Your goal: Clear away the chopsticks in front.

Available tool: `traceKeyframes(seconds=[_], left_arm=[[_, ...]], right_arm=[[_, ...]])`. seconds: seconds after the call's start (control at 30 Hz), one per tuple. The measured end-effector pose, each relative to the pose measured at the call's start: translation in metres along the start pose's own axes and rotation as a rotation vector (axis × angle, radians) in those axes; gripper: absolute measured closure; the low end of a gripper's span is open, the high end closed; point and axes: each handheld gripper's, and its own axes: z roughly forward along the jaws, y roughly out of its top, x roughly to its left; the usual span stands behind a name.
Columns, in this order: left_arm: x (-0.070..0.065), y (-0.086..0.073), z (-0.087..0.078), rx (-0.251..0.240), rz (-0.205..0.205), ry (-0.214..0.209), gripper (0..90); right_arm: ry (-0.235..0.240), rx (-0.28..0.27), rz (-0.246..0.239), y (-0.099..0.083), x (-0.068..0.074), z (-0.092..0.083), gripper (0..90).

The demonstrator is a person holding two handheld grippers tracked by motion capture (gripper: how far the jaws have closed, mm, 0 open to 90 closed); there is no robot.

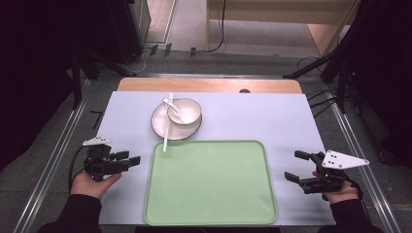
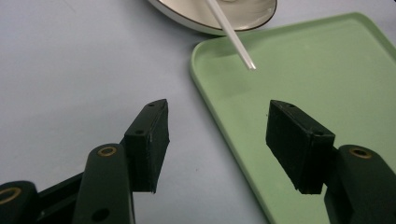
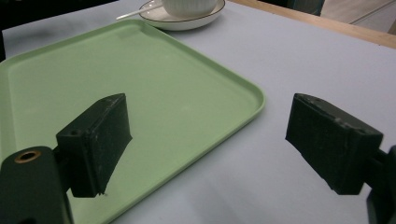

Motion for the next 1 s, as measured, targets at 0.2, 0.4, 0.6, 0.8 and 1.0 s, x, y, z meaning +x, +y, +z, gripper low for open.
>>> traceKeyframes(seconds=[0.2, 0.4, 0.6, 0.8, 1.0], left_arm=[[-0.002, 0.015, 0.007, 0.015, -0.002, -0.006, 38.0], [-0.001, 0.037, 0.017, 0.013, -0.017, -0.002, 38.0], [0.0, 0.053, 0.03, 0.027, -0.015, 0.005, 37.9], [0.001, 0.067, 0.048, 0.058, -0.012, 0.018, 37.6], [0.004, 0.079, 0.06, 0.069, -0.03, 0.033, 38.4]], right_arm=[[-0.004, -0.002, 0.003, 0.0, 0.0, 0.0, 14.1], [-0.004, 0.0, 0.0, 0.0, 0.001, -0.001, 14.1], [-0.004, 0.001, 0.0, 0.0, 0.001, 0.0, 14.1], [-0.003, 0.004, -0.001, -0.001, 0.001, 0.0, 14.1], [-0.003, 0.004, -0.001, 0.0, 0.002, 0.0, 14.1]])
